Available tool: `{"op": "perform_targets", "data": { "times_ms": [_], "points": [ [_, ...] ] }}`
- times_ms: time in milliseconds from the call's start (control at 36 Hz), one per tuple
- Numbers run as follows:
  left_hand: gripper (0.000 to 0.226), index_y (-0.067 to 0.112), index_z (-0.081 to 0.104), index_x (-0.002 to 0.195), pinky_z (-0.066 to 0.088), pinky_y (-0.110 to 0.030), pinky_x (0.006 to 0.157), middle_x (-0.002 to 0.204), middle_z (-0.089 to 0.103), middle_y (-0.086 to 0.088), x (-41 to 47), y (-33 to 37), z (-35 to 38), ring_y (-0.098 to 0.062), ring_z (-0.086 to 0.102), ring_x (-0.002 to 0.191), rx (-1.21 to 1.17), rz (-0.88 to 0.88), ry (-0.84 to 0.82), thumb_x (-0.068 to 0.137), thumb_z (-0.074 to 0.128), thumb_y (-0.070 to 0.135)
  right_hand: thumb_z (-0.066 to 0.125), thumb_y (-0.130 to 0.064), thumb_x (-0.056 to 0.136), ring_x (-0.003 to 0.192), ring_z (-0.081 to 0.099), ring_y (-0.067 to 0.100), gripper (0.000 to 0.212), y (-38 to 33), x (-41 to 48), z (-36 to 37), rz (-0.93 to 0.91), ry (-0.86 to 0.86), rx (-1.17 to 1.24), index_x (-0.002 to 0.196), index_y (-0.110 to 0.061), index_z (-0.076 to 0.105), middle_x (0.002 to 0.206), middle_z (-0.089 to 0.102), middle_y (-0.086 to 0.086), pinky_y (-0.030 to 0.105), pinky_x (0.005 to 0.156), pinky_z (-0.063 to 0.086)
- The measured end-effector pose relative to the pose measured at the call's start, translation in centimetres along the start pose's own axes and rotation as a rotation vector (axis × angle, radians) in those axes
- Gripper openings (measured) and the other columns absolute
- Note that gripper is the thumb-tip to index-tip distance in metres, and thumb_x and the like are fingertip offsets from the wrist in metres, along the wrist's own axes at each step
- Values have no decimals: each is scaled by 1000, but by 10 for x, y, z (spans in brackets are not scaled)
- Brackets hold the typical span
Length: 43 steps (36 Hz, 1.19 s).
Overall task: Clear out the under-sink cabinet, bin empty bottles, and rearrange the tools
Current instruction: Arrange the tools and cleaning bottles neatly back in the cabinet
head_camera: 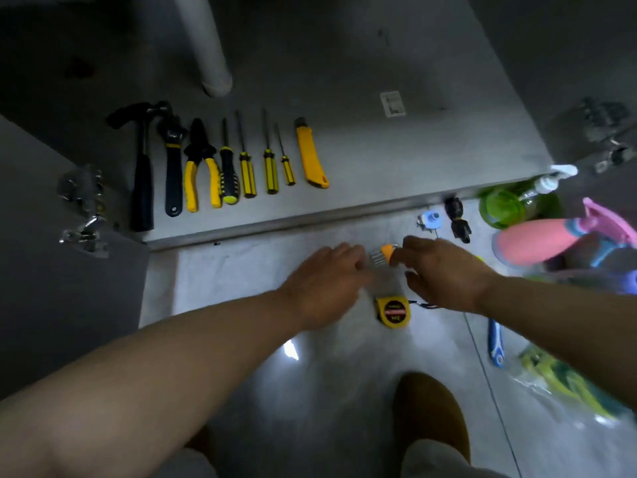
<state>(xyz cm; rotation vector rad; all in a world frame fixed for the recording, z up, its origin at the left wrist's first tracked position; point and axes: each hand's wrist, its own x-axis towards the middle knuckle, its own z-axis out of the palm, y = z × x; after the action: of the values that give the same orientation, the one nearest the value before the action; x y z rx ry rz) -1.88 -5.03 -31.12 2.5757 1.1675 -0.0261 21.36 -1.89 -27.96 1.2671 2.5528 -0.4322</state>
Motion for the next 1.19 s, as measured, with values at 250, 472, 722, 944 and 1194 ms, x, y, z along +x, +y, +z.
{"op": "perform_targets", "data": {
  "times_ms": [250,472,722,944,1194],
  "points": [
    [81,30,27,156,43,-48,106,158,22,-8,34,60,48,-33,33,141,-240,-185,-331,88,68,18,74,-21,78,104,59,29,58,4,-33,76,348,-94,451,130,-16,50,123,43,5,41,81,52],
    [76,31,31,157,38,-43,107,161,20,-9,78,44,49,-32,29,142,-196,-311,-111,89,65,21,77,-53,76,110,56,22,75,-9,-34,96,328,-39,345,138,-29,40,131,36,0,41,77,56],
    [74,37,29,158,25,-48,120,170,8,-5,88,12,48,-31,9,155,-55,-203,-336,95,56,7,72,-34,83,103,62,26,66,-11,-30,101,223,-55,282,140,-27,41,133,39,3,42,79,58],
    [38,14,55,122,39,-30,75,119,48,-10,59,13,68,-27,45,116,-107,-308,-76,86,58,4,66,-55,74,93,63,20,72,12,-47,89,212,77,428,137,-27,44,131,40,-6,35,70,56],
    [30,14,61,127,51,-22,81,116,68,-8,38,5,31,-20,65,100,-614,-346,-296,97,59,12,78,-34,72,65,58,6,57,9,-5,38,230,448,509,121,-28,50,112,44,-13,15,51,35]
  ]
}}
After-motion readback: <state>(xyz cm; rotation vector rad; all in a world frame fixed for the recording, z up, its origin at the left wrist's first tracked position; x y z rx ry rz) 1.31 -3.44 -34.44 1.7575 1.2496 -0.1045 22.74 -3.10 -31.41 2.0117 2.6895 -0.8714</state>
